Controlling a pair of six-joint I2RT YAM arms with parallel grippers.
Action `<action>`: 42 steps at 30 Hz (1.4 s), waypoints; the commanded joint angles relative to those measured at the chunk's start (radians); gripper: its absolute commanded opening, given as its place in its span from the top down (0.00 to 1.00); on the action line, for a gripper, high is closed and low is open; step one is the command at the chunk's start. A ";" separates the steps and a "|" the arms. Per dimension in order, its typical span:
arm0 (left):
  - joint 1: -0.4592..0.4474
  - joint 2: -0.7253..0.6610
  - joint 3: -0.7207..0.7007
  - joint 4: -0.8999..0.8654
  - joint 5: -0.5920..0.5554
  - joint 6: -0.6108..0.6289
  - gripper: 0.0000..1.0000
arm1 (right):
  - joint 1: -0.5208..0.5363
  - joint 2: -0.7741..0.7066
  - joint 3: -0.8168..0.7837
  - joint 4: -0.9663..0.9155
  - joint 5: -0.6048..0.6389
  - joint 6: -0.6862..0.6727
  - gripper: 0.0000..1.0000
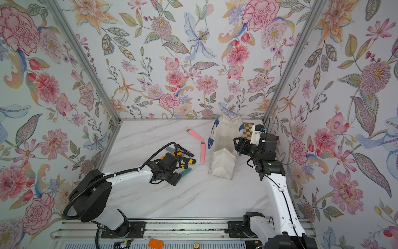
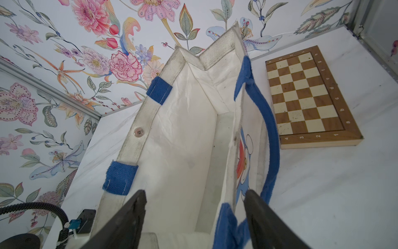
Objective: Place the art knife into the pouch
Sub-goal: Adjust the utility knife at the center of the board, then pick up the utility knife at the center of the board.
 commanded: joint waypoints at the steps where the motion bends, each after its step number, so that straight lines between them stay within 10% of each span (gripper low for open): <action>1: -0.009 -0.008 -0.020 -0.021 0.026 -0.012 0.24 | -0.006 -0.022 -0.007 -0.009 -0.022 0.009 0.25; 26: -0.016 0.048 -0.093 0.043 0.052 -0.060 0.68 | -0.015 -0.067 -0.031 -0.011 -0.016 0.039 0.26; 42: -0.024 0.080 -0.066 0.058 0.052 -0.073 0.80 | -0.015 -0.073 -0.037 0.002 -0.035 0.058 0.26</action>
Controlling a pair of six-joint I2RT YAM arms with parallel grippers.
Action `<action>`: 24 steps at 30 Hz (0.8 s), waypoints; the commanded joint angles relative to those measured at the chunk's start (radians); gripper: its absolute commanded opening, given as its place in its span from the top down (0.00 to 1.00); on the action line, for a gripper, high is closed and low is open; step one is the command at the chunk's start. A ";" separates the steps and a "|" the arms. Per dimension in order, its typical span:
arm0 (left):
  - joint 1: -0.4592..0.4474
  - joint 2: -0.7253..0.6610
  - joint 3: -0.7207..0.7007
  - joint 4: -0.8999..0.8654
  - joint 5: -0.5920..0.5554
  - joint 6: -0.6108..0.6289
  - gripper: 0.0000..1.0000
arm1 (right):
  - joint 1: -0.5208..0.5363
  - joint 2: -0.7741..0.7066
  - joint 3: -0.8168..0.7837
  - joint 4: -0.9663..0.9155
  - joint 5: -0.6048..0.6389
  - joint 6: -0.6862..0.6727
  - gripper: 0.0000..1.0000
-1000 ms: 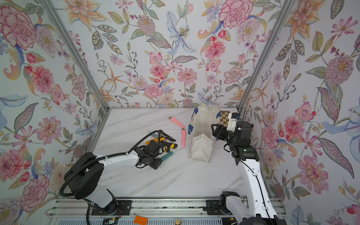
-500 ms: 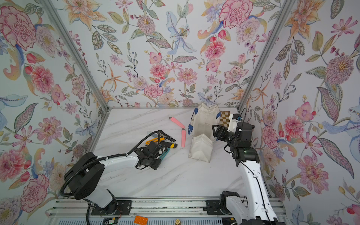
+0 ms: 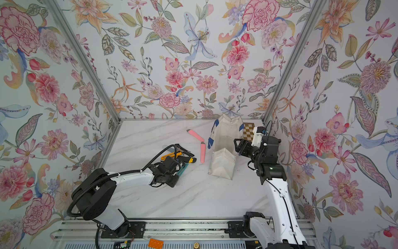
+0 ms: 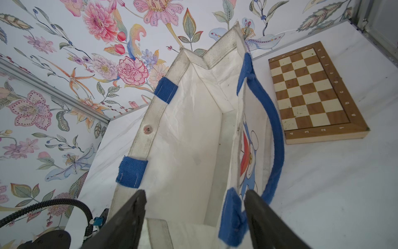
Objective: Place the art knife into the pouch
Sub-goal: Pick up the utility knife at the center of the board.
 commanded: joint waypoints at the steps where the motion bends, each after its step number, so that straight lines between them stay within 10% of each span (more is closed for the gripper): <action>1: -0.017 0.049 -0.004 -0.034 0.027 -0.019 0.80 | -0.003 -0.014 -0.013 0.010 -0.012 0.014 0.26; 24: -0.024 -0.005 0.025 -0.024 0.062 -0.048 0.87 | -0.003 -0.016 -0.032 0.035 -0.035 0.035 0.26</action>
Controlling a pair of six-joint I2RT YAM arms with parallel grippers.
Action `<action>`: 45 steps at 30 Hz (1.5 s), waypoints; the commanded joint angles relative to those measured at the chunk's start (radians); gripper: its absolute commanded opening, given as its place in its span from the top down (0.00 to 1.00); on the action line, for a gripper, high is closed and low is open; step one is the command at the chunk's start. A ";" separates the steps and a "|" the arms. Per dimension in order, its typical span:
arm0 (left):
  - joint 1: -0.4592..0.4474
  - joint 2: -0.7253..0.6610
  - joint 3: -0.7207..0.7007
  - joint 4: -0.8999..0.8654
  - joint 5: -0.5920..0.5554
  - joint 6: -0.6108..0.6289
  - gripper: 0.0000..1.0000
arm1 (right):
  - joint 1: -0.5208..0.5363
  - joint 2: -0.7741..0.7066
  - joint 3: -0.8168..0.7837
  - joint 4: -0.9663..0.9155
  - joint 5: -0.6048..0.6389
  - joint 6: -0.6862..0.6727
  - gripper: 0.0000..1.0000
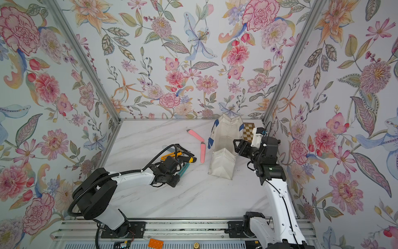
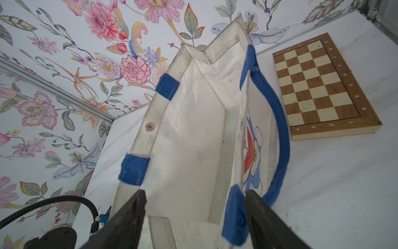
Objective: Place the art knife into the pouch
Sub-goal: Pick up the utility knife at the center of the board.
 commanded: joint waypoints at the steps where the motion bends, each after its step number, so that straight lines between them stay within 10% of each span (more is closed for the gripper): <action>1: -0.016 -0.013 0.015 -0.031 0.030 -0.024 0.87 | -0.004 -0.012 -0.013 0.024 -0.013 0.012 0.26; 28: -0.015 -0.103 0.070 -0.040 0.050 -0.040 0.91 | -0.004 -0.013 -0.025 0.036 -0.022 0.018 0.25; 45: -0.015 -0.139 0.433 -0.158 -0.067 0.027 0.94 | -0.004 -0.049 -0.043 0.064 -0.043 0.027 0.25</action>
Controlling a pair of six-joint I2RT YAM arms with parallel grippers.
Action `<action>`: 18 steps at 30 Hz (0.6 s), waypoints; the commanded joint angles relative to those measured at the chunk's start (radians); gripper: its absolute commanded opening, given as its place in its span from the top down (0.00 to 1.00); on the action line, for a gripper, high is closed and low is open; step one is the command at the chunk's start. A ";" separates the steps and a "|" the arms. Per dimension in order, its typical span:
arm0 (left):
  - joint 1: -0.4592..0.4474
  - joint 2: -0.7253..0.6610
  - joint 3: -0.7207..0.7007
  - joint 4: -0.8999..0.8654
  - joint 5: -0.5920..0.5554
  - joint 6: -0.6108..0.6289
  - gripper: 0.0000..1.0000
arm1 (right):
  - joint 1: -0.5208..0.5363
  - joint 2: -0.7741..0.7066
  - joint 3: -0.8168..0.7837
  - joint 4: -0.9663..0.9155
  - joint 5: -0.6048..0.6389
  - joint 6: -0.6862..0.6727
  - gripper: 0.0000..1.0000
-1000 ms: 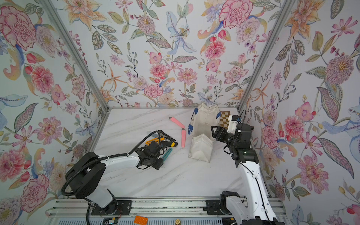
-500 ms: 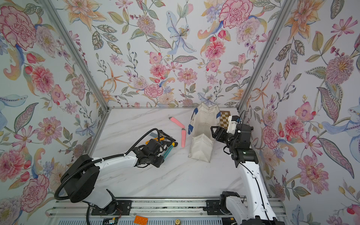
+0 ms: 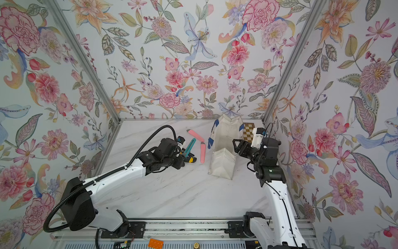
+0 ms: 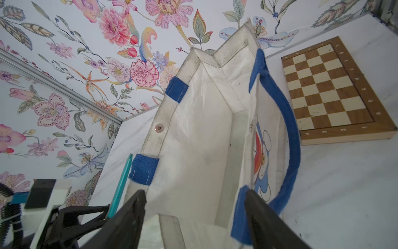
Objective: Place the art knife into the pouch
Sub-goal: Pick up the utility knife at the center of the board, then place the utility knife in the pouch.
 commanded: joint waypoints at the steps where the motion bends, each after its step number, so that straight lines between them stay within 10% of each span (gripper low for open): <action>1: -0.010 0.012 0.108 -0.028 -0.052 0.044 0.94 | -0.004 -0.023 -0.024 0.021 -0.014 0.007 0.25; 18: -0.055 0.382 0.706 -0.034 0.087 0.115 0.96 | -0.004 -0.096 -0.104 0.029 -0.013 0.007 0.25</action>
